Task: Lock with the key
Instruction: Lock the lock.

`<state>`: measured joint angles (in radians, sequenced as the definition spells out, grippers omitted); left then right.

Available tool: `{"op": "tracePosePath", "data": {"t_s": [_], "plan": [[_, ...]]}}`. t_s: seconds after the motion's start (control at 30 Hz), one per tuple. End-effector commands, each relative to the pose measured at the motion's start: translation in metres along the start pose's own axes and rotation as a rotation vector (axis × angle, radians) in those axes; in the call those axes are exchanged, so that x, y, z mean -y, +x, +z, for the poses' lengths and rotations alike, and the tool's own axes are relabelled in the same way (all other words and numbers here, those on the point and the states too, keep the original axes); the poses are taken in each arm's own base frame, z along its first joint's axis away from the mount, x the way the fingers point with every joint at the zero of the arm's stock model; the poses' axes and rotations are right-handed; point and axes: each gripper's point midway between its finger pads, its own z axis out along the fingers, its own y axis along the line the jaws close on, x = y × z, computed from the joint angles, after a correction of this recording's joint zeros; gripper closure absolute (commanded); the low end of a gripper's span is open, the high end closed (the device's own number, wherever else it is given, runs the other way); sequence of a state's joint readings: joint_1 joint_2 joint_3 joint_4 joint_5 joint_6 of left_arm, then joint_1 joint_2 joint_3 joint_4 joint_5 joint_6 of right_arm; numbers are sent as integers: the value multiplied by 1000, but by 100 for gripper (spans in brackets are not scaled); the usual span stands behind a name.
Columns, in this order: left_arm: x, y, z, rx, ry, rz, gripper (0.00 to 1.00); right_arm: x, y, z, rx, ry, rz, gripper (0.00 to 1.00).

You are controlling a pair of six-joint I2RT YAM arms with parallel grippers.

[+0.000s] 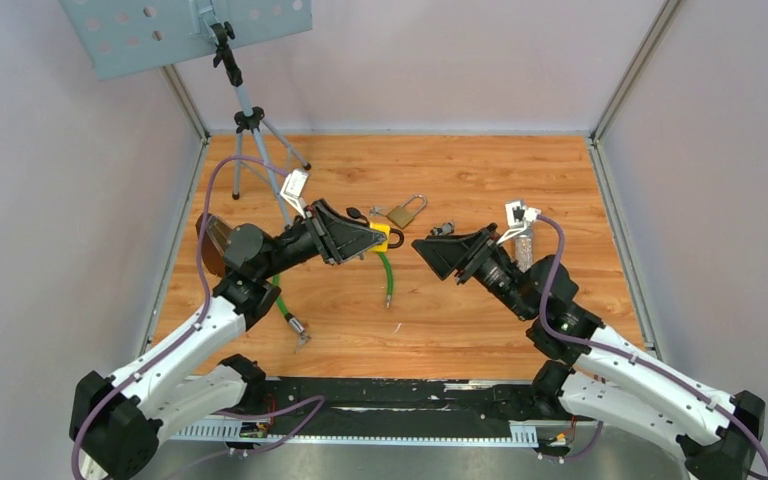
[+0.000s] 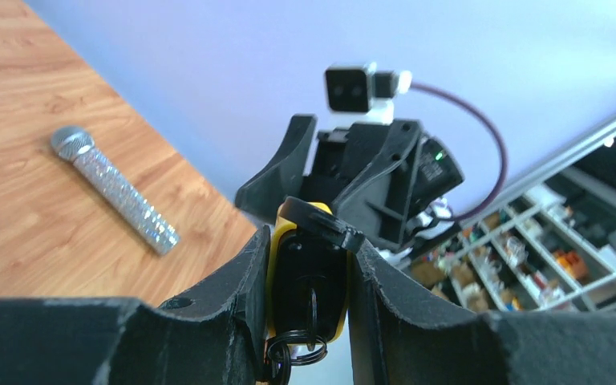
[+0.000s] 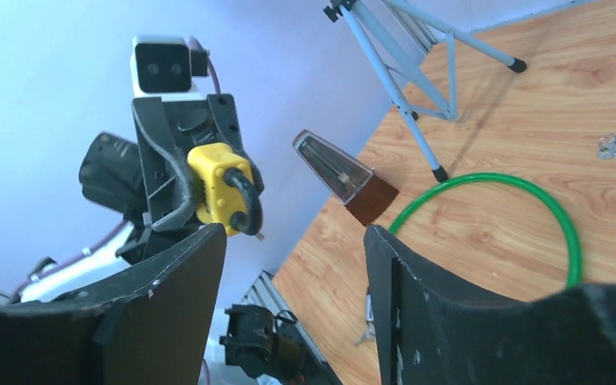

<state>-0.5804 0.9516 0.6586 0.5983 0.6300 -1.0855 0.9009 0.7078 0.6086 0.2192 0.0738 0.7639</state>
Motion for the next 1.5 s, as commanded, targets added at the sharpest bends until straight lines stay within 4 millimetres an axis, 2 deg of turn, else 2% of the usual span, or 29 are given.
{"op": "tracePosePath", "data": {"t_s": [0.0, 0.2, 0.33, 0.57, 0.67, 0.77, 0.93, 1.13, 1.4, 1.47], "plan": [[38, -45, -9, 231, 69, -19, 100, -29, -25, 18, 86, -82, 97, 36], [38, -48, -15, 276, 68, -94, 100, -50, -24, 42, 49, -150, 118, 45], [35, -49, -17, 293, 61, -114, 100, -58, -27, 40, 79, -201, 163, 47], [28, -54, -20, 346, 48, -126, 100, -39, -29, 35, 144, -127, 251, 42], [25, -55, -20, 351, 33, -134, 100, -32, -32, 34, 163, -92, 284, 48], [21, -54, -18, 347, 24, -135, 100, -37, -35, 34, 166, -111, 284, 52], [21, -50, -14, 320, 41, -140, 100, -53, -25, 47, 73, -143, 227, 51], [28, -48, -11, 295, 85, -138, 100, -55, -14, 59, 19, -152, 214, 51], [36, -49, -15, 295, 106, -131, 100, -58, -8, 62, -11, -172, 205, 72], [38, -48, -14, 288, 111, -130, 100, -60, -8, 62, -12, -179, 197, 73]]}}
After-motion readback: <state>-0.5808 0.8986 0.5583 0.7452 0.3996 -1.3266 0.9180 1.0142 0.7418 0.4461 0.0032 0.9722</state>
